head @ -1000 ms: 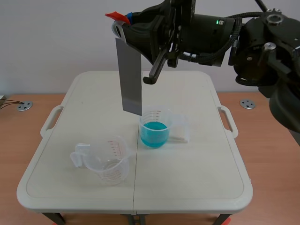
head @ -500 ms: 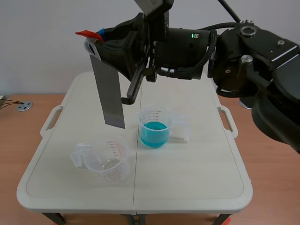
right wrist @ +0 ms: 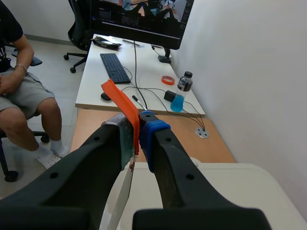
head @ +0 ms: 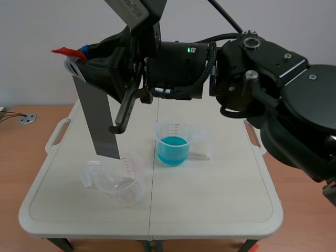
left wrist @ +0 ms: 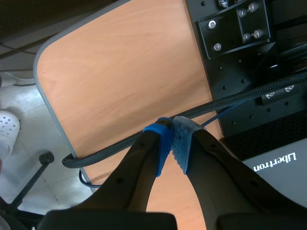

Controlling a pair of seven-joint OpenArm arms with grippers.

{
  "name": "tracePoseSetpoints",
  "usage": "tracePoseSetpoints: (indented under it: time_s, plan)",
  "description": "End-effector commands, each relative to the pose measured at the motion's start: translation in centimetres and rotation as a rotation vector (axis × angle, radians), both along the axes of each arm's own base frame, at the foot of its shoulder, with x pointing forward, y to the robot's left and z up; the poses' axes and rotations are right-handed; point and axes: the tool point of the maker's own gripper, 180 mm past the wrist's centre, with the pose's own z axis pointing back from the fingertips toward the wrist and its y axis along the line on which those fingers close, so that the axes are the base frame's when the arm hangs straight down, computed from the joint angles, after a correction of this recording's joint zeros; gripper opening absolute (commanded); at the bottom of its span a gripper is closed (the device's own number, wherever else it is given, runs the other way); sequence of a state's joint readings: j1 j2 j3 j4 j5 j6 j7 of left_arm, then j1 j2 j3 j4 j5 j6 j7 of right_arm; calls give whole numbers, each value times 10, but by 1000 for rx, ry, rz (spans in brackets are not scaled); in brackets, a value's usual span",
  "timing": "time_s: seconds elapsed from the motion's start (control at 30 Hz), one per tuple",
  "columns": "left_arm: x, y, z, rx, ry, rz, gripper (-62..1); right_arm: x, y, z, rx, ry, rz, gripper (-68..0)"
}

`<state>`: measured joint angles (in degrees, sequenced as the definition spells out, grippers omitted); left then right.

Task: Hold the metal plate by the orange handle, dip it into the blue solution, take it out and point at it, then put the plate back in the beaker on the left.
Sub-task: 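Put the plate into the left beaker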

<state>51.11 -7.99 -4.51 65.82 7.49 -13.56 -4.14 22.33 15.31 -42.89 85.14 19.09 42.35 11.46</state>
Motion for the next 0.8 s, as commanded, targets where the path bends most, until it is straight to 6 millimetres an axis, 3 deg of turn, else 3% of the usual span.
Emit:
tracePoseSetpoints:
  time_s: [0.0,0.77]
  plan:
    - [0,6,0,12,3,-1,-590,-4,5,21,39,-40,28,-662]
    - [-2,6,-1,17,16,-1,-590,-14,8,-8,-17,33,27,-662]
